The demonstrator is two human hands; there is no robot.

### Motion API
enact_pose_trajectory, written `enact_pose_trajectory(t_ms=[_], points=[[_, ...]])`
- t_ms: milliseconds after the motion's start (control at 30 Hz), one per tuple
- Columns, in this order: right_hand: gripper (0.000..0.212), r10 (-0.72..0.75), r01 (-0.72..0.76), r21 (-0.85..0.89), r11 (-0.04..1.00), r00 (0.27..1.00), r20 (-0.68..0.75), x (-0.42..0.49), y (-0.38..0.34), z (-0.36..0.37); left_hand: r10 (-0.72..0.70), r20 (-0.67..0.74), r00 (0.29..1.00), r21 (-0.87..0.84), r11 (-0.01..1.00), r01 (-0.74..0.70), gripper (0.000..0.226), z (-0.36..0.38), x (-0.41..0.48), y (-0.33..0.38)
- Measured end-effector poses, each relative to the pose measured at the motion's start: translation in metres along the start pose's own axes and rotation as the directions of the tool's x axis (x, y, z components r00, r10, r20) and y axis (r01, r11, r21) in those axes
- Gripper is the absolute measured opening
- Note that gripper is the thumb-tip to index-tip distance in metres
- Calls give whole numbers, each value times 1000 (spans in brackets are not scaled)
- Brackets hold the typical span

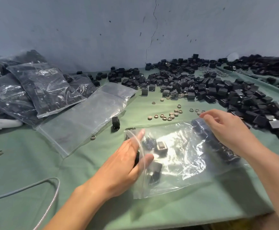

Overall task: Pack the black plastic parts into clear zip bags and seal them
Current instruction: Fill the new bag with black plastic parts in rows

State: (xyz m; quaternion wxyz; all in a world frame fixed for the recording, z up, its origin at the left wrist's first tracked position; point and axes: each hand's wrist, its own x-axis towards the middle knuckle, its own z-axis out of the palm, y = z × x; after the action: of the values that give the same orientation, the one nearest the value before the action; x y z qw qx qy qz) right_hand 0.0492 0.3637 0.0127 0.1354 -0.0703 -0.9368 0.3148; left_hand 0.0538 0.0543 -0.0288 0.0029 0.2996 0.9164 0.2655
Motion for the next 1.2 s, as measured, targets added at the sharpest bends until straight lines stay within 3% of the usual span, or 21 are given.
enact_pose_trajectory(t_ms=[200, 333, 500, 633, 767, 900, 1067, 1200], points=[[34, -1, 3, -92, 996, 1000, 29, 6, 18, 6, -2, 30, 1000, 3, 1000, 2, 39, 4, 9, 6], [37, -7, 18, -125, 992, 996, 90, 9, 20, 13, -132, -53, 990, 38, 990, 134, 53, 10, 19, 7], [37, -8, 22, -127, 992, 994, 112, 12, 26, 17, -217, -31, 976, 37, 975, 218, 52, 13, 19, 4], [37, 7, 7, -120, 993, 993, 118, 15, 29, 17, -95, -35, 995, 89, 991, 98, 34, 10, 18, 11], [37, 6, 5, -100, 995, 994, 105, 18, 29, 17, 19, 45, 999, 95, 995, -24, 19, 10, 16, 16], [36, 3, 7, -93, 996, 995, 104, 17, 28, 17, 5, -39, 999, 177, 984, 2, 32, 12, 19, 16], [36, 5, 3, -78, 997, 995, 103, 16, 31, 18, -25, -91, 996, 196, 980, 43, 15, 14, 21, 21], [36, 25, -21, -39, 999, 995, 96, 18, 33, 16, -82, -67, 994, 122, 988, 89, 41, 15, 17, 15]])
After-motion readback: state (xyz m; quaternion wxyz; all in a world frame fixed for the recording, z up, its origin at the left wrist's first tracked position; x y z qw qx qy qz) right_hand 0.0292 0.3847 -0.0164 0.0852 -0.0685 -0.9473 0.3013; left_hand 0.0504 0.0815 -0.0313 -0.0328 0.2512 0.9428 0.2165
